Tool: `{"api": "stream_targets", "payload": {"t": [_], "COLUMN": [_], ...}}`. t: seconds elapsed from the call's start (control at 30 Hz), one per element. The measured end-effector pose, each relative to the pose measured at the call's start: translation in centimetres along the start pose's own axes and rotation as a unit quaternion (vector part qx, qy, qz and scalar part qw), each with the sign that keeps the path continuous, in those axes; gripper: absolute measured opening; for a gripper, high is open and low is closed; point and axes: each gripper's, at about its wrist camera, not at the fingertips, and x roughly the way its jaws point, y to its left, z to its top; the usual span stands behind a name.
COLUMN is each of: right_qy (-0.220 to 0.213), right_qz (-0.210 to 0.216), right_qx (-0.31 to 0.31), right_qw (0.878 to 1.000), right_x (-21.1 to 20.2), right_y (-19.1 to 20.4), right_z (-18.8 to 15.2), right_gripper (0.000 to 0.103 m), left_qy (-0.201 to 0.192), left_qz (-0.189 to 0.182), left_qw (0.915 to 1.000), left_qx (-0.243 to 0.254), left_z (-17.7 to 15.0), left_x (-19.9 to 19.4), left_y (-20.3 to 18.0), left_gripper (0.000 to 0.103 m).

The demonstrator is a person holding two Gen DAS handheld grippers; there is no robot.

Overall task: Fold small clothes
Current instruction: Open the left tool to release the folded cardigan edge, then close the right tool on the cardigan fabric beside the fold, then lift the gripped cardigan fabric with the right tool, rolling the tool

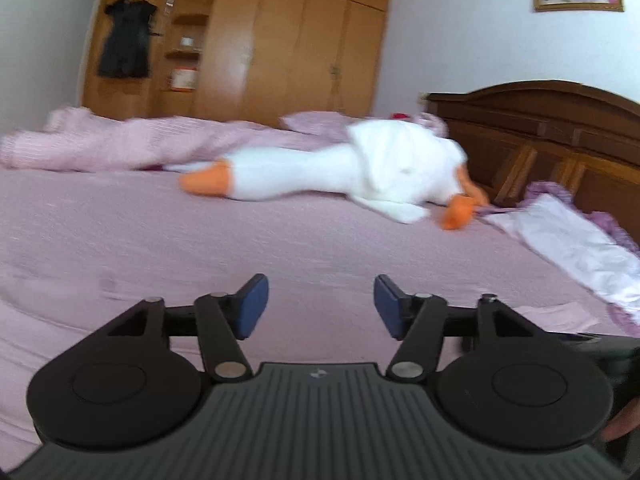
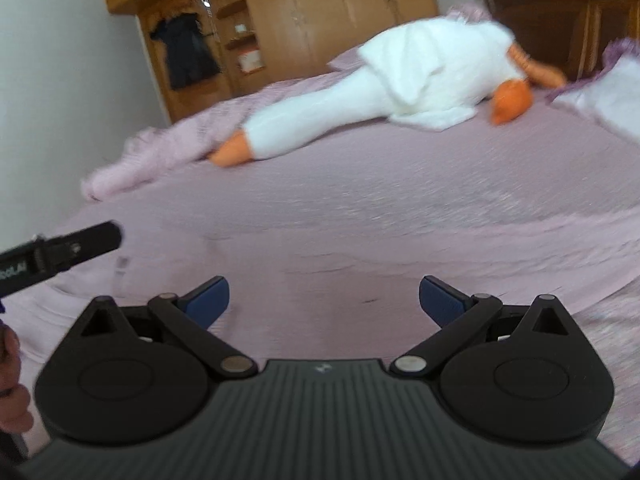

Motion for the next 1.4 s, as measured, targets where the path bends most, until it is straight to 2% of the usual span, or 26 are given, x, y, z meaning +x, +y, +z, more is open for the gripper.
{"api": "stream_targets", "payload": {"t": [0.03, 0.07, 0.17, 0.23, 0.27, 0.3, 0.37, 0.4, 0.43, 0.5, 0.57, 0.6, 0.67, 0.7, 0.73, 0.8, 0.9, 0.93, 1.0, 1.13, 1.23, 1.3, 1.4], "right_qy": [0.007, 0.012, 0.029, 0.039, 0.04, 0.038, 0.046, 0.055, 0.065, 0.076, 0.07, 0.065, 0.06, 0.061, 0.06, 0.06, 0.062, 0.063, 0.057, 0.062, 0.056, 0.052, 0.054], "right_qz": [0.015, 0.029, 0.076, 0.086, 0.086, 0.084, 0.077, 0.076, 0.072, 0.059, 0.059, 0.062, 0.068, 0.072, 0.072, 0.068, 0.059, 0.05, 0.026, 0.026, 0.037, 0.03, 0.008], "right_qx": [0.019, 0.039, 0.068, 0.045, 0.023, -0.005, -0.047, -0.058, -0.063, -0.064, -0.051, -0.043, -0.026, -0.014, -0.005, 0.011, 0.022, 0.016, -0.009, -0.028, -0.013, -0.005, 0.021], "right_qw": [1.0, 0.999, 0.994, 0.995, 0.995, 0.996, 0.995, 0.994, 0.993, 0.993, 0.994, 0.995, 0.996, 0.995, 0.996, 0.996, 0.996, 0.997, 0.998, 0.997, 0.998, 0.998, 0.998], "right_x": [0.3, 0.6, 1.9, 2.4, 2.5, 2.6, 3.2, 3.6, 4.1, 4.9, 4.9, 4.8, 4.7, 4.8, 4.9, 5.0, 5.1, 5.0, 4.5, 4.8, 4.4, 4.1, 3.7], "right_y": [0.0, 0.0, 0.9, 2.7, 3.8, 4.9, 6.8, 7.3, 7.7, 8.0, 7.9, 7.7, 7.0, 6.6, 6.5, 6.0, 5.6, 5.6, 6.1, 6.5, 5.9, 5.3, 3.6], "right_z": [0.0, -0.2, -1.1, -1.8, -2.2, -2.6, -3.6, -4.0, -4.4, -5.2, -5.1, -5.1, -5.0, -4.9, -4.9, -4.8, -4.7, -4.6, -4.3, -4.5, -4.3, -4.1, -3.7], "right_gripper": [0.078, 0.075, 0.075, 0.075, 0.074, 0.074, 0.058, 0.046, 0.04, 0.038, 0.037, 0.035, 0.032, 0.026, 0.018, 0.012, 0.008, 0.003, 0.004, 0.004, 0.005, 0.006, 0.009], "left_qy": [0.003, 0.01, 0.025, 0.025, 0.026, 0.028, 0.041, 0.047, 0.05, 0.064, 0.075, 0.077, 0.087, 0.095, 0.101, 0.109, 0.124, 0.127, 0.127, 0.121, 0.106, 0.097, 0.091], "left_qz": [0.016, 0.039, 0.104, 0.145, 0.17, 0.188, 0.213, 0.217, 0.216, 0.201, 0.183, 0.187, 0.194, 0.192, 0.195, 0.194, 0.203, 0.204, 0.21, 0.206, 0.212, 0.212, 0.214], "left_qw": [0.9999, 0.9992, 0.9931, 0.9867, 0.9829, 0.9802, 0.9757, 0.9749, 0.975, 0.9773, 0.9787, 0.9776, 0.9759, 0.9758, 0.9744, 0.9736, 0.971, 0.9704, 0.9695, 0.9709, 0.9711, 0.9721, 0.9725], "left_qx": [0.002, 0.005, 0.049, 0.068, 0.066, 0.056, 0.028, 0.014, 0.003, -0.024, -0.055, -0.059, -0.048, -0.045, -0.05, -0.05, -0.024, -0.015, -0.008, -0.015, -0.027, -0.025, -0.005], "left_z": [0.2, 0.4, 0.7, 0.6, 0.6, 0.6, 0.6, 0.4, 0.2, -0.3, -1.3, -1.9, -3.0, -3.6, -4.3, -5.3, -5.6, -5.6, -5.8, -5.8, -5.3, -4.8, -3.6], "left_x": [-0.8, -1.8, -4.8, -6.7, -7.5, -8.2, -9.0, -9.3, -9.5, -9.7, -9.8, -9.6, -9.0, -8.8, -8.9, -9.0, -8.5, -8.1, -7.9, -8.1, -9.1, -9.8, -10.1], "left_y": [1.3, 3.0, 7.9, 11.3, 13.1, 15.0, 18.5, 20.0, 21.2, 23.0, 24.2, 24.5, 25.0, 25.4, 25.4, 25.8, 25.6, 25.4, 25.4, 25.6, 25.2, 24.7, 23.7], "left_gripper": [0.069, 0.069, 0.069, 0.068, 0.062, 0.048, 0.036, 0.036, 0.035, 0.021, 0.016, 0.015, 0.01, 0.008, 0.008, 0.007, 0.007, 0.007, 0.007, 0.008, 0.008, 0.009, 0.018]}}
